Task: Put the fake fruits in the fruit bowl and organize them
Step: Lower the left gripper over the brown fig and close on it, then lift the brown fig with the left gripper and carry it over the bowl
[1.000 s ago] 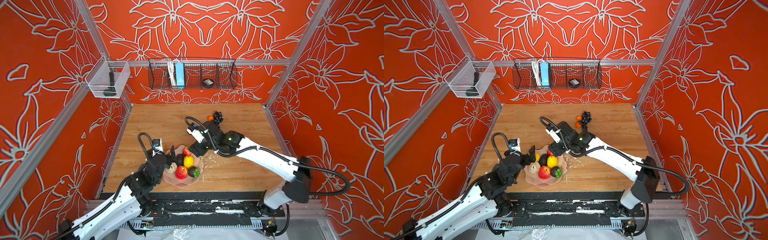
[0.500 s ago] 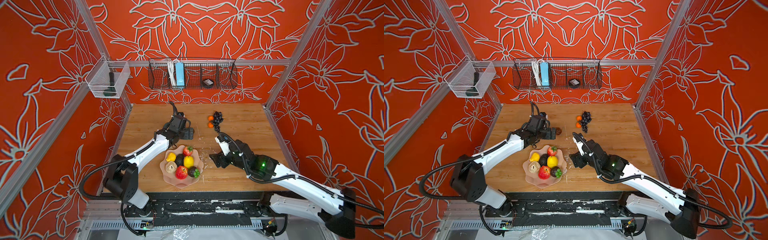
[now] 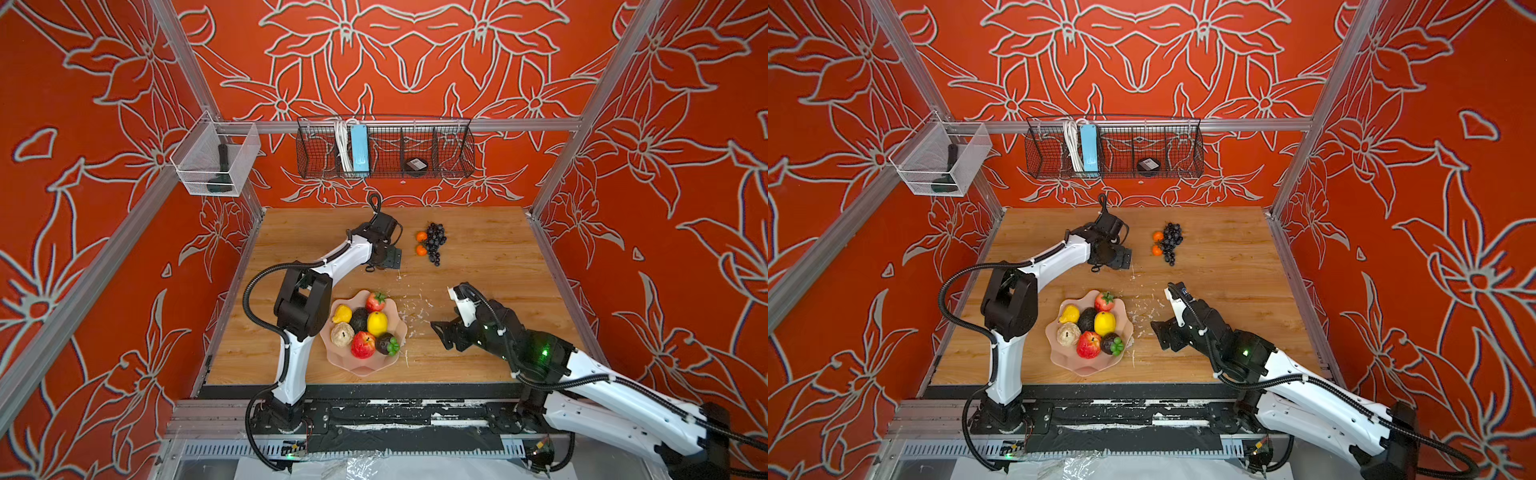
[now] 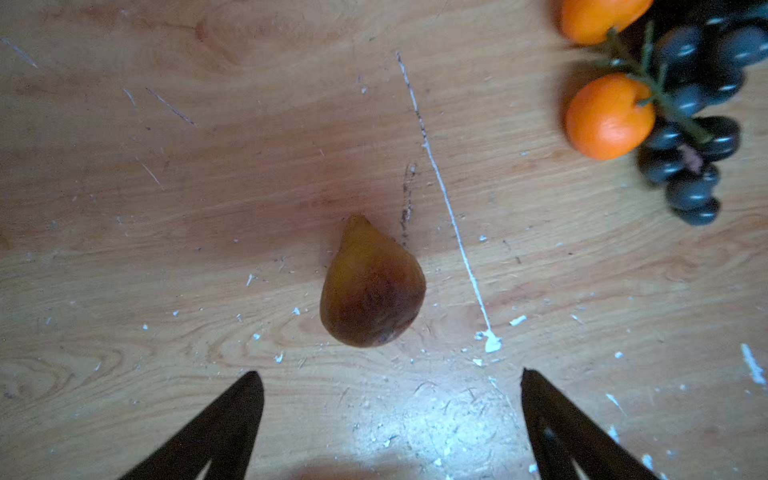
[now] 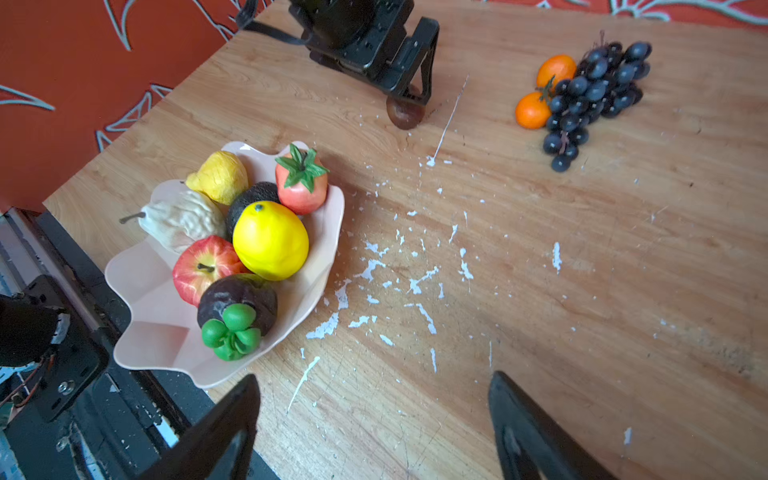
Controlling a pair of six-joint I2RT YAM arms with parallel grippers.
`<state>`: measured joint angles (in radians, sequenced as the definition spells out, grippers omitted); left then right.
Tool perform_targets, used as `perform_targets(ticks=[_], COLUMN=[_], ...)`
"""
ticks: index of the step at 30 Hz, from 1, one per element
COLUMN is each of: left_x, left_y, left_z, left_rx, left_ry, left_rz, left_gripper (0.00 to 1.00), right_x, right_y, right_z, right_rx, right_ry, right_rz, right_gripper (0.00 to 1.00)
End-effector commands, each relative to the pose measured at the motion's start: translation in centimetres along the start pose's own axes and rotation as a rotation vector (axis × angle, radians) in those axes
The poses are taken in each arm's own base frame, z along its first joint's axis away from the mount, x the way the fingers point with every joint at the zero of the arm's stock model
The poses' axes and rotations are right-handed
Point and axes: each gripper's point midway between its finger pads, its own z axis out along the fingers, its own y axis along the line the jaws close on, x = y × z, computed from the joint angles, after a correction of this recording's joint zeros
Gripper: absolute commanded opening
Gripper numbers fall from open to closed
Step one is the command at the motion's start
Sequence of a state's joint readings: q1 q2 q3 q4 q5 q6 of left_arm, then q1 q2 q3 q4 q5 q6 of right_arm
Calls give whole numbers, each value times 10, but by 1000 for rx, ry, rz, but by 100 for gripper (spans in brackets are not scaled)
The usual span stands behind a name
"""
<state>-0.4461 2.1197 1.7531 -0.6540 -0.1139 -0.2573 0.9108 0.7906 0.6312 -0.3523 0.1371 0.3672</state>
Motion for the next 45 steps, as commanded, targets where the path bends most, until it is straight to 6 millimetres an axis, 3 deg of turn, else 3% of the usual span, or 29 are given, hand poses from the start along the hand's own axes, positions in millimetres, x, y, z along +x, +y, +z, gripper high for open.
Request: perform_targets(ticks=[1,16,27,29,37,45], left_x=[13,12,15,14,11,-10], left_y=[11,13,16,16,15,8], left_z=[8,46,60,58,41,-10], left_rx=[-91,-199,-237,-237,-222,-121], left_ry=[77,171,199,199,173,18], left_rz=[-13,-10,-3,2,21,-9], left_gripper=[96,86,66,61,53,51], right_x=[2,13,18,18,19,13], right_y=[4,10,9,8,10,-5], right_z=[3,7,8,8,12,13], right_rx=[-32,-77,-78,-75,-75,1], right_ry=[-11,13,23,25,37,84], right_rz=[55,61,68,65,62,88], right_gripper=[86,87,87,87,88,92])
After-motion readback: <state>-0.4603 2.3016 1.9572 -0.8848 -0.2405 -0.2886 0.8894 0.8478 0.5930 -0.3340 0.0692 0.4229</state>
